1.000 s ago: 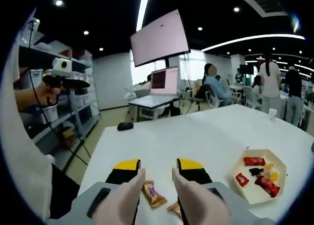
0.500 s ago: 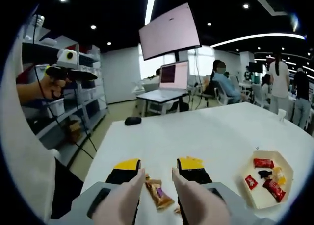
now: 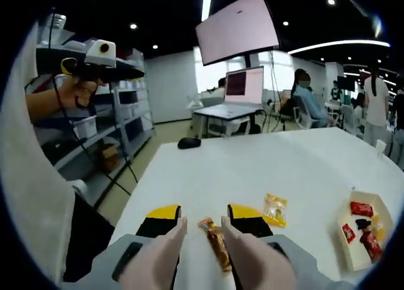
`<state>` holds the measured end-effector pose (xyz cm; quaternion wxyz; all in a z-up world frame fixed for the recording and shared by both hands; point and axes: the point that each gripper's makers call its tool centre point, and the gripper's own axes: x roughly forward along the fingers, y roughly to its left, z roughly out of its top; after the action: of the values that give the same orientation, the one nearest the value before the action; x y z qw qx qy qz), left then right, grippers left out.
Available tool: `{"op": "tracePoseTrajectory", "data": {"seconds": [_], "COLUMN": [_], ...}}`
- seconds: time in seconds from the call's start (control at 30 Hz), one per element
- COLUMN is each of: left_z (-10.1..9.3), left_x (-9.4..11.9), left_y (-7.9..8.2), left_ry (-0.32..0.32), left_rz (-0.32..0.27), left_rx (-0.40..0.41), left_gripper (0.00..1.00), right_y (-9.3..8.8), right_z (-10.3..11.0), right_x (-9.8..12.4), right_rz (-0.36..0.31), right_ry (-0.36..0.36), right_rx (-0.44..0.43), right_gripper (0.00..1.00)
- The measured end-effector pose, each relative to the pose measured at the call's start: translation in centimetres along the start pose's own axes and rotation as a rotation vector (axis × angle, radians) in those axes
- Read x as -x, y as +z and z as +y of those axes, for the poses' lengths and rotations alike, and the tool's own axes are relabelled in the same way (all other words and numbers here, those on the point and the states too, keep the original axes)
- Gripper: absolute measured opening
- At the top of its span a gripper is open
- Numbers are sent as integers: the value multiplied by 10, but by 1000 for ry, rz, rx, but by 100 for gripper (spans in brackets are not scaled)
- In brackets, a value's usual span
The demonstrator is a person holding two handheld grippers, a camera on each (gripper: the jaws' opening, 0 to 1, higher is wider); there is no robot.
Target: Place the target food into the container with the food tongs after gripping and lifting it, then release it inside without dropping or visibly crushing the food.
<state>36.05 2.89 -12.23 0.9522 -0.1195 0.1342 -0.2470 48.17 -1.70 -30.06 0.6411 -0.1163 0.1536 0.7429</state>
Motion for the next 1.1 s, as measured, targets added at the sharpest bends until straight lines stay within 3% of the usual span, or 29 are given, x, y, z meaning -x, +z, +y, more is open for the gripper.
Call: {"op": "tracePoseTrajectory", "data": {"seconds": [0.27,0.43,0.57,0.77,0.87,0.97,1.1], "left_z": [9,2,-1,10,10,9,11], "left_x": [-3,-8,-4,-4,-8,-11,-11], "left_y": [3,-1,-3,-5,-6,0,-7], "left_ry": [-2,-48,-29,-9,-12,-4,16], "left_rz": [-15,49,62,21,23,-13,29], "left_rx": [40,9,3,36,69,53,31], "left_gripper": [95,93,92,94,90,84,78], "right_y": [-3,-3,-5,-20,-28,-26,-30], "right_z": [0,-8,-3,3,-3,-6,-2], "right_x": [-5,-19,-35,-48,-55,-60,-69], "right_rz": [13,16,32,71,89,80,102], "right_ry": [17,15,50,96,98,101,125], "right_rx": [28,24,-3,50,34,27,56], "right_gripper": [28,28,28,27,27,26,26]}}
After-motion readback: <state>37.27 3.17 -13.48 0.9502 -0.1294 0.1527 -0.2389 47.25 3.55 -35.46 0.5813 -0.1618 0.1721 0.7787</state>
